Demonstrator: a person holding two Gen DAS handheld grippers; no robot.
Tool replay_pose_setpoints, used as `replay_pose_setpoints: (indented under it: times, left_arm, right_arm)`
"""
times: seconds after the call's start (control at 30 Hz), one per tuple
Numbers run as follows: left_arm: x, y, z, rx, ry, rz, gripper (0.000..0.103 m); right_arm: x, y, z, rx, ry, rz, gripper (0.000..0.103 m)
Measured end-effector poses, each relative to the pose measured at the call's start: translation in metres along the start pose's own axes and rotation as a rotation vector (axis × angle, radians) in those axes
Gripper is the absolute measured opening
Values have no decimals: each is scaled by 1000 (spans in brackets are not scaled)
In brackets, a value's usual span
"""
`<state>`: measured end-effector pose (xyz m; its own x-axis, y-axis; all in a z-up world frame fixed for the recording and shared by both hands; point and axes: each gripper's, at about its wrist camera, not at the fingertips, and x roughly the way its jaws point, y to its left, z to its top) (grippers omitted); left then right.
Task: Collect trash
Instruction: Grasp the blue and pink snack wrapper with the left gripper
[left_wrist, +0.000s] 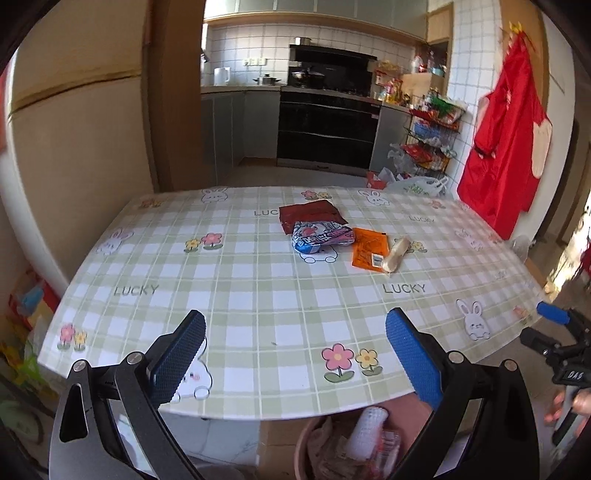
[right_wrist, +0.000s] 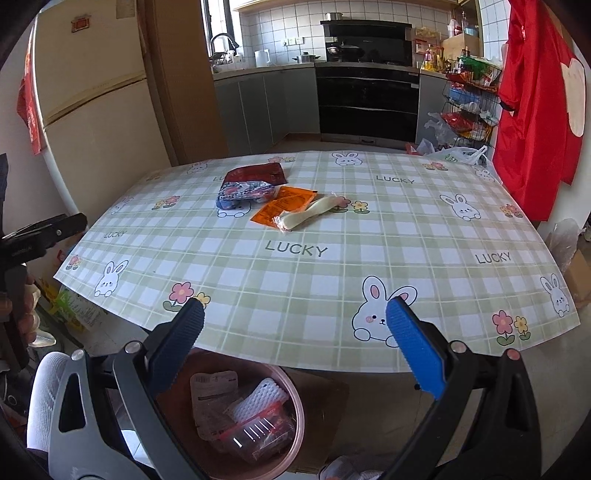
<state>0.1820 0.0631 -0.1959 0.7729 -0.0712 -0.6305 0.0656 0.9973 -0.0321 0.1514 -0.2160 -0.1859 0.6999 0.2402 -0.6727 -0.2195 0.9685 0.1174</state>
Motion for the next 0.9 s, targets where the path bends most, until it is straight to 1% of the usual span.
replay_pose_setpoints:
  times: [0.1, 0.13, 0.2, 0.27, 0.3, 0.33, 0.37, 0.4, 0.47, 0.5, 0.53, 0.63, 0.7, 0.77, 0.9]
  left_arm:
    - [47, -12, 14, 128, 24, 33, 96]
    - [61, -15, 19, 153, 32, 48, 96]
    - [91, -17, 32, 173, 47, 37, 96]
    - [119, -22, 44, 202, 57, 43, 92]
    - [136, -26, 49, 237, 74, 60, 88]
    - [153, -32, 53, 280, 92, 105, 86]
    - [169, -36, 55, 321, 102, 135, 86]
    - [183, -38, 56, 353, 107, 142, 85]
    - [206, -47, 57, 431, 111, 160, 81]
    - [220, -52, 57, 475, 118, 169, 76]
    - [230, -57, 56, 508, 123, 169, 73]
    - [254, -69, 53, 599, 133, 164, 71]
    - [266, -77, 52, 643, 133, 168, 68]
    - [278, -83, 53, 661, 139, 166, 67]
    - [292, -90, 56, 652, 154, 154, 67]
  right_arm:
    - [18, -15, 7, 39, 17, -5, 97]
    - [25, -20, 9, 51, 25, -7, 97]
    - [37, -28, 13, 65, 41, -13, 97]
    - [48, -34, 17, 73, 55, -26, 97]
    - [51, -36, 18, 80, 59, -28, 97]
    - [56, -40, 20, 87, 63, -22, 97]
    - [59, -42, 22, 90, 65, -23, 97]
    - [62, -45, 23, 93, 67, -30, 97]
    - [67, -51, 25, 106, 69, -36, 97]
    - [69, -54, 25, 113, 71, -38, 97]
    - [73, -58, 24, 124, 78, -40, 97]
    - [82, -66, 22, 136, 105, -49, 97]
    - [87, -70, 21, 133, 121, -55, 97]
    - [91, -74, 21, 127, 133, -67, 97]
    - [96, -79, 24, 125, 142, -78, 97]
